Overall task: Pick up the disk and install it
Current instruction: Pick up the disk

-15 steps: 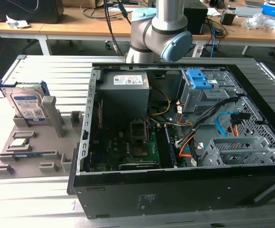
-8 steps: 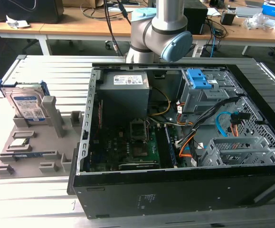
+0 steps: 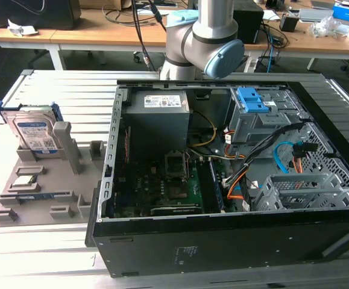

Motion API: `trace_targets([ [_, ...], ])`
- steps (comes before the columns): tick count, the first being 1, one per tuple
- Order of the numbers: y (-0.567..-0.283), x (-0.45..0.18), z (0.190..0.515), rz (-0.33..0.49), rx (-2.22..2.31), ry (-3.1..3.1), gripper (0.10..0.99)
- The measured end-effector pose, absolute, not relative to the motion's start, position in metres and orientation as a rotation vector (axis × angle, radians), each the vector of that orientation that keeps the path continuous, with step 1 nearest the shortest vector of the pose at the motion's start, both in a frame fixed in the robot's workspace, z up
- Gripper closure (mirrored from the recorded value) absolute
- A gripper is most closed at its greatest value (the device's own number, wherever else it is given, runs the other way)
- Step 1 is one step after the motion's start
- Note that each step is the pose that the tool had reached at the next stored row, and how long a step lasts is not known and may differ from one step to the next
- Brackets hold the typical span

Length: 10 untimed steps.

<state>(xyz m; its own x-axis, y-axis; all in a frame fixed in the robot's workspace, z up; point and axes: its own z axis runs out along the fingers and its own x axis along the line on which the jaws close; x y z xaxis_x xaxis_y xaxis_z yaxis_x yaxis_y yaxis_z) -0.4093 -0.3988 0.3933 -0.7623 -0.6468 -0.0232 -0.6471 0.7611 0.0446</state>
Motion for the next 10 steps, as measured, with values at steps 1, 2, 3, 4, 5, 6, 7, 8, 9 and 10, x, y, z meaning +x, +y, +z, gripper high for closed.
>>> trace_targets([
  [1, -0.3988, -0.4093, 0.3933, 0.078, -1.087, 2.940, 0.980],
  [2, -0.3988, -0.4093, 0.3933, 0.078, -1.094, 2.937, 0.980],
  [3, -0.3988, -0.4093, 0.3932, 0.078, -1.101, 2.935, 0.980],
  [4, -0.3988, -0.4093, 0.3933, 0.078, -1.105, 2.933, 0.980],
  [5, -0.3988, -0.4093, 0.3933, 0.078, -1.109, 2.932, 0.980],
  [6, -0.3988, -0.4093, 0.3932, 0.078, -1.114, 2.930, 0.980],
  [7, -0.3988, -0.4093, 0.3932, 0.078, -1.117, 2.929, 0.980],
  [8, -0.3988, -0.4093, 0.3933, 0.078, -1.122, 2.927, 0.980],
  [9, -0.3988, -0.4093, 0.3933, 0.078, -1.134, 2.923, 0.980],
  [10, -0.3988, -0.4093, 0.3933, 0.078, -1.143, 2.919, 0.980],
])
